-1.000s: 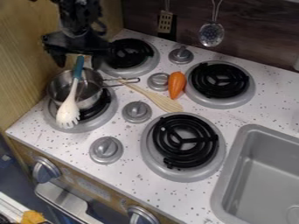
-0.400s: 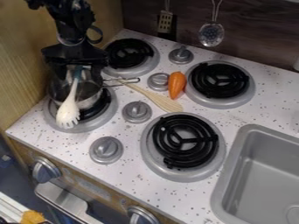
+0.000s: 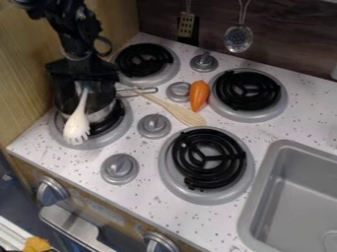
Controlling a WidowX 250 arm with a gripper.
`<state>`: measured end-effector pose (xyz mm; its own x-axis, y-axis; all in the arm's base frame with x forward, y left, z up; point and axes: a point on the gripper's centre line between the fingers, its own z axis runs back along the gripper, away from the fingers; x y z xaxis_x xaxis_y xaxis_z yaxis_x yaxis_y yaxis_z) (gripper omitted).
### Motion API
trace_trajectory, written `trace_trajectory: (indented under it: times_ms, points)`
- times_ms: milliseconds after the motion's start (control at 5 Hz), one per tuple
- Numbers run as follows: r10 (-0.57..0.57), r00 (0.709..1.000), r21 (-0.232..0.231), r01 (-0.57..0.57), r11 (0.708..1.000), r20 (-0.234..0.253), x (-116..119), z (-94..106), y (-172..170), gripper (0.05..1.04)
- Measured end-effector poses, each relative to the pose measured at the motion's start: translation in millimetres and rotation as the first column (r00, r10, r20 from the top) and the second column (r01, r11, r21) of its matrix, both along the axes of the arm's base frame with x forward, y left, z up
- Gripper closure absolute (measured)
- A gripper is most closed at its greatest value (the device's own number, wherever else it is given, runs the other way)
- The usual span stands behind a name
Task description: Put the white spatula to the right burner
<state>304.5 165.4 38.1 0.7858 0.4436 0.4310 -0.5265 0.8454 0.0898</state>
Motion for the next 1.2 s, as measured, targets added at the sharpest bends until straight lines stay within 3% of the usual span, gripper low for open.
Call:
trace_trajectory:
  times_ms: [200, 400, 600, 800, 1000, 1200]
  points:
    - [0.001, 1.0, -0.017, -0.001, 1.0, -0.002, 0, -7.2, 3, 0.083]
    - [0.008, 1.0, -0.02, -0.008, 1.0, 0.003, 0, -9.2, 4, 0.144]
    - [0.006, 1.0, -0.014, -0.005, 1.0, 0.019, 3, -8.1, 4, 0.473]
    - [0.028, 1.0, -0.005, -0.028, 1.0, 0.01, -3, -12.0, 5, 0.733]
    - [0.049, 0.999, -0.001, -0.049, 0.999, 0.0, -6, -12.8, 5, 0.85]
    - [0.06, 0.998, 0.028, -0.059, 0.998, -0.005, -7, -1.4, 2, 0.852]
